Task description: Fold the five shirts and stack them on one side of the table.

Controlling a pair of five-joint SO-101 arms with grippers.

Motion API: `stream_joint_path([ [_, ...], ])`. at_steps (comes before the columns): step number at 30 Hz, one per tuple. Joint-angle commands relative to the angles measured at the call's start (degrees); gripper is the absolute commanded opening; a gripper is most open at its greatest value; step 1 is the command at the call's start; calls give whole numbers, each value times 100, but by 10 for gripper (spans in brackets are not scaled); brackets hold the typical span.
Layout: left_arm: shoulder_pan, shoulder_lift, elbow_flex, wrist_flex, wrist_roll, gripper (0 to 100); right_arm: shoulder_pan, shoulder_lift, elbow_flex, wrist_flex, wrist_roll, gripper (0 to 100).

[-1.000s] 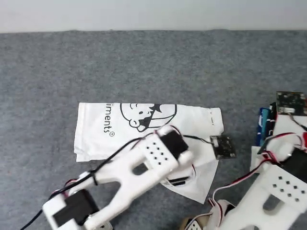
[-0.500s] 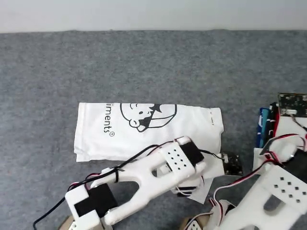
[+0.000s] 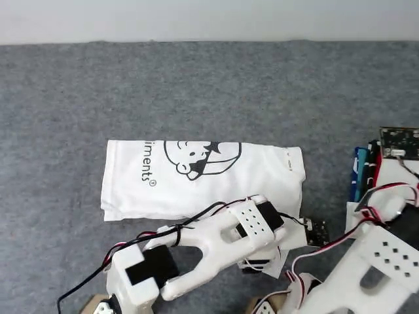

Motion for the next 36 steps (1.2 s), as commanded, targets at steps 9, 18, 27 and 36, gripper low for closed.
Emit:
stream_joint_path([
  [9,35,70,-198,-413,-53,15,48,-84,-62,207,62,9],
  [18,0,62,-1235,369,-35,14,75,-101,-62,207,334,9],
  [27,-1029,123,-2413,545,-44,14,75,-101,-62,207,316,9],
  [36,-1644,132,-2440,281,-62,14,57,-92,-62,207,325,9],
])
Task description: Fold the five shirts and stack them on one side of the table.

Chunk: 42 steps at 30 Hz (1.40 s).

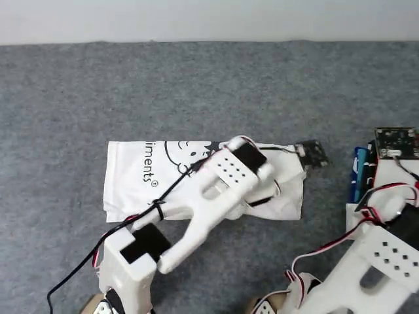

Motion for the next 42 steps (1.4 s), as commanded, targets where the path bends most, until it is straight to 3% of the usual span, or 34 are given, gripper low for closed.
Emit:
stream_joint_path([
  [1,-211,-53,-215,-246,-53,14,48,-84,-62,207,26,9],
  [21,-1064,756,-259,-343,-53,115,48,-92,-62,215,18,9],
  [35,-1029,-325,-224,79,-18,110,13,-40,-35,207,44,9],
  [42,-1055,-387,-215,255,-26,44,-884,-40,-35,207,-9,9],
])
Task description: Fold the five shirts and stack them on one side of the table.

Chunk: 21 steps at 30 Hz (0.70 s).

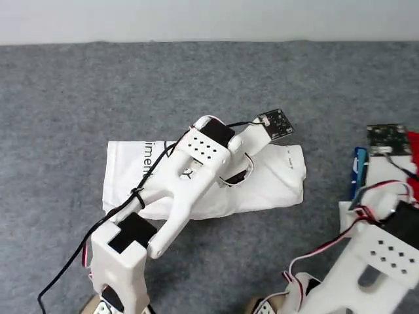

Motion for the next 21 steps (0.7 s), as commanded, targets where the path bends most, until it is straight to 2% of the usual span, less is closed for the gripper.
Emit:
stream_joint_path([
  [1,-44,-352,-154,132,-9,43,-558,-31,-35,207,-9,9],
  [6,123,-413,-198,431,0,20,-1420,163,-26,-154,-53,9],
  [13,167,-352,-154,545,220,15,-2299,1701,-35,-980,-1213,9],
  [16,211,-193,-40,334,387,15,-2501,2167,-62,-1270,-1433,9],
  [21,-88,422,163,123,387,15,-2527,2202,-62,-1446,-1468,9],
])
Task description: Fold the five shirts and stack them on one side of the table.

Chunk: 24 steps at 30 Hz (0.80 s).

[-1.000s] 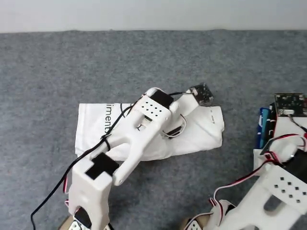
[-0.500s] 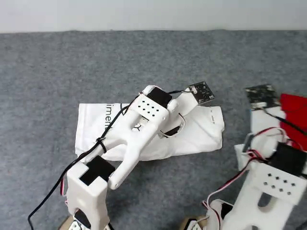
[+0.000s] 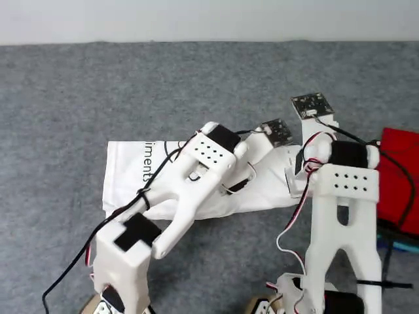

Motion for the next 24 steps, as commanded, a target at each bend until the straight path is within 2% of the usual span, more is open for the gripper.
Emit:
stream_joint_path([
  [1,-255,193,4,-123,35,15,-4,13,-70,-66,-62,9],
  [10,-422,695,-145,-149,18,15,22,13,-70,-48,-62,9],
  [17,-1178,-299,-629,413,18,15,-57,75,-70,-84,-35,9],
  [21,-1855,-747,-629,782,-44,15,-470,110,0,-92,-26,9],
  [24,-1890,-1055,-629,1116,-44,15,-664,418,255,-330,-26,9],
])
